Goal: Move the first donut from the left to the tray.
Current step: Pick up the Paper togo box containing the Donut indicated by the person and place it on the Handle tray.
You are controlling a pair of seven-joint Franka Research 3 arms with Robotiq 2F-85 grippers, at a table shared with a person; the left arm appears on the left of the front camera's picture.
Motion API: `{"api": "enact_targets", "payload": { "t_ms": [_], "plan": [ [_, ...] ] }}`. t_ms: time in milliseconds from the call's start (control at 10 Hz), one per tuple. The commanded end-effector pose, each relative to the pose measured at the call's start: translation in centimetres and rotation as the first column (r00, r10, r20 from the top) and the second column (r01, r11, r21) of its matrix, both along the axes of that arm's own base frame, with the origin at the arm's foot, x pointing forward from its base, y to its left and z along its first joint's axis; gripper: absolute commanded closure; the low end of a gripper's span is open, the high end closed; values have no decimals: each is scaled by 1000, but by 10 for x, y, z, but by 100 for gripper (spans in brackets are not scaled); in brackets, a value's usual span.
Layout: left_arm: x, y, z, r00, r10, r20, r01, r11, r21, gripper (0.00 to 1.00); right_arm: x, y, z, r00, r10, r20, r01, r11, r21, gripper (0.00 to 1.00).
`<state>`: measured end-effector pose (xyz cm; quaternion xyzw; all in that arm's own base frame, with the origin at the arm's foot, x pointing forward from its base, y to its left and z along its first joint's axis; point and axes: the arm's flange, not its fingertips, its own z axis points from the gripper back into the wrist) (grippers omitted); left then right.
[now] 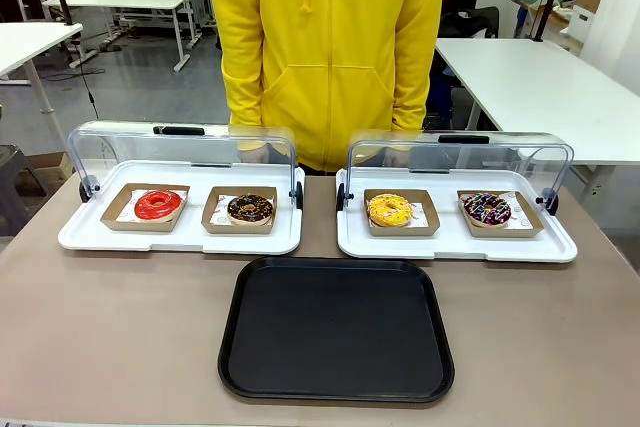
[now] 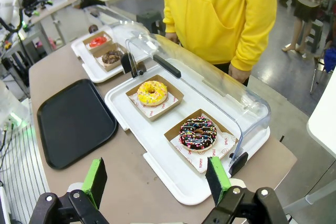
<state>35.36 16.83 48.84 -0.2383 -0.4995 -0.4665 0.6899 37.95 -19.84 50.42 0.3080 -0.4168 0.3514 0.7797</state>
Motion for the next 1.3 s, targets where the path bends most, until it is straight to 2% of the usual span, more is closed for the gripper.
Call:
{"api": "enact_targets", "payload": {
  "t_ms": [0,1200],
  "plan": [
    [3,1,0,1000,-5,29,6,1000,-16,0,2,0,0,999,7,34,-8,1000,10,0],
    [3,1,0,1000,-5,29,6,1000,-16,0,2,0,0,999,7,34,-8,1000,10,0]
  ]
}}
